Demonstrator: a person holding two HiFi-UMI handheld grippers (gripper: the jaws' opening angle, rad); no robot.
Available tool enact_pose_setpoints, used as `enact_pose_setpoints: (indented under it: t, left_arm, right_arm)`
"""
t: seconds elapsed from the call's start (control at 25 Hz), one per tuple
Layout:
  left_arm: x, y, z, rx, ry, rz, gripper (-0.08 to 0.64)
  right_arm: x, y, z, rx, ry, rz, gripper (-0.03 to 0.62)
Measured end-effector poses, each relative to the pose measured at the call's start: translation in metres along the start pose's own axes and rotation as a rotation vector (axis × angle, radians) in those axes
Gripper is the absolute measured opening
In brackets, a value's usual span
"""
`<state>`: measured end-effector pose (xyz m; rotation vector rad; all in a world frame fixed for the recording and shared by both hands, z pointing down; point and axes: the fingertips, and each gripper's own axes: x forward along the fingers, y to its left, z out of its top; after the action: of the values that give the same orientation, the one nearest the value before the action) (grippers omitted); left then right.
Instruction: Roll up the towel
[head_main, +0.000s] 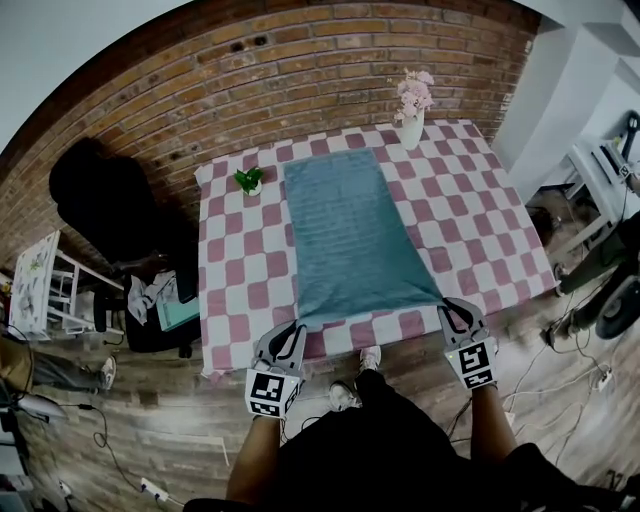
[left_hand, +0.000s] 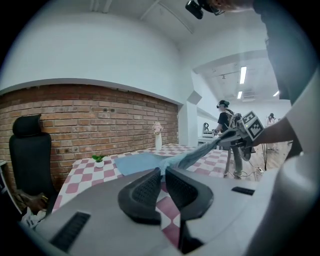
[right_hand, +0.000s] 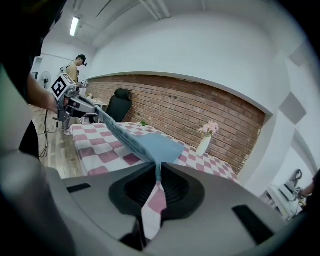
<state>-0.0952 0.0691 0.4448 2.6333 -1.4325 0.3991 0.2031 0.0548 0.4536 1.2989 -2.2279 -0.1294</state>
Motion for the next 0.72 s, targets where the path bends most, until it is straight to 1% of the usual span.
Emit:
enact_pose_setpoints:
  t: [0.12,0.28,0.36,0.52,0.72]
  left_arm:
    - [-0.013,-0.009,0.0,0.017,0.003,-0.022,0.03]
    - [-0.027,-0.02,0.0,0.075,0.015,-0.043,0.031]
    - [-0.03,-0.023,-0.004,0.087,0.021,-0.046,0.031]
    - [-0.026,-0.018,-0.009,0.093,0.026,-0.04,0.031]
    - [-0.007,-0.007,-0.01,0.107,0.042,-0.029,0.031]
  right_arm:
    - [-0.016,0.007,0.001,0.0,0.011,-0.001,0.029]
    - [-0.028,0.012,0.0,-0.024,0.017,-0.001,0.029]
    - [-0.031,0.015,-0.001,-0.031,0.02,0.003,0.029]
    - [-0.025,0.016,-0.003,-0.048,0.022,0.008,0.029]
    - [-0.006,0.005,0.0,-0.052,0.018,0.009,0.029]
